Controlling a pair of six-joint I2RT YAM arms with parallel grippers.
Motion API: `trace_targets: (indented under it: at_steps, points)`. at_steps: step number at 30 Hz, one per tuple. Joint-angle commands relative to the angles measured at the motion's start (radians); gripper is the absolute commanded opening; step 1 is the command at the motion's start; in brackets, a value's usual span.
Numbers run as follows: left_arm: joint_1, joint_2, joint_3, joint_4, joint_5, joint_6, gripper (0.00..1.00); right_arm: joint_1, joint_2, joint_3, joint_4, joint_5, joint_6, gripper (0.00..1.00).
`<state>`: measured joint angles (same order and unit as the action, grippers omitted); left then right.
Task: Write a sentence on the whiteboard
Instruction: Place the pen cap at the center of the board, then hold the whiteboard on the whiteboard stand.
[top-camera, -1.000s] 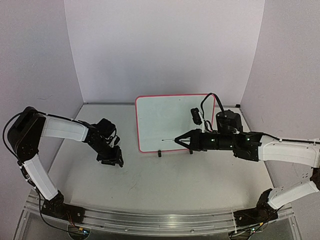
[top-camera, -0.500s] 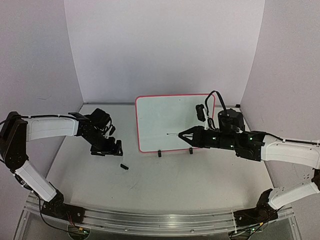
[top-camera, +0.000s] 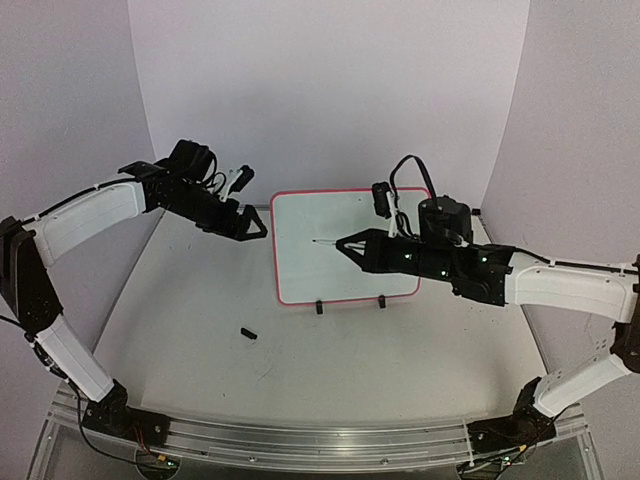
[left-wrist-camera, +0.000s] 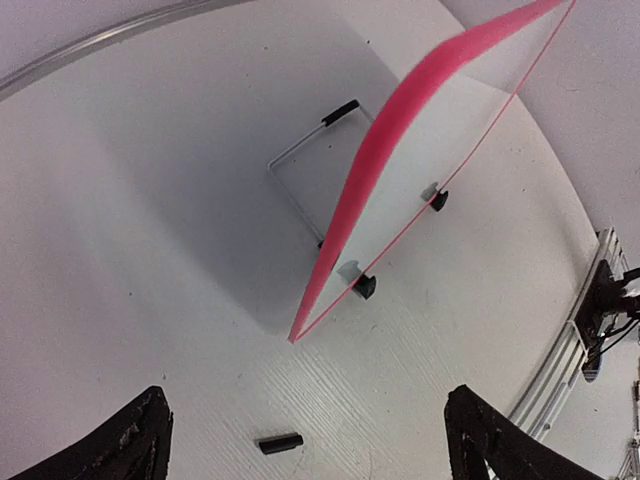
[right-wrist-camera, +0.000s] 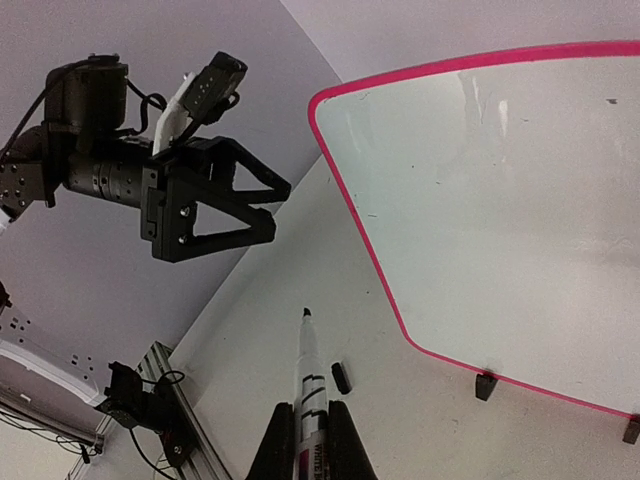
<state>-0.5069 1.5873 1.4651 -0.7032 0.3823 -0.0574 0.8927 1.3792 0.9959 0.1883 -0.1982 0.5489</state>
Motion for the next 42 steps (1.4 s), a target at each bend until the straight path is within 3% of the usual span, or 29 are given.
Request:
trace_targets:
  at_steps: [1, 6, 9, 25, 42]
  points:
    - [0.059, 0.069, 0.066, 0.064, 0.231, 0.124, 0.89, 0.009, 0.086, 0.095, 0.087, 0.026, -0.029, 0.00]
    - [0.060, 0.109, 0.091, 0.104, 0.315, 0.174, 0.75, 0.010, 0.151, 0.157, 0.088, 0.047, -0.057, 0.00]
    - [0.062, 0.105, 0.048, 0.197, 0.279, 0.182, 0.71, 0.011, 0.180, 0.184, 0.088, 0.056, -0.076, 0.00]
    - [0.060, 0.152, -0.020, 0.316, 0.219, 0.247, 0.35, 0.017, 0.289, 0.303, 0.070, 0.071, -0.142, 0.00]
    - [0.033, 0.182, 0.001, 0.344, 0.290, 0.237, 0.38, 0.045, 0.377, 0.416, 0.037, 0.192, -0.186, 0.00]
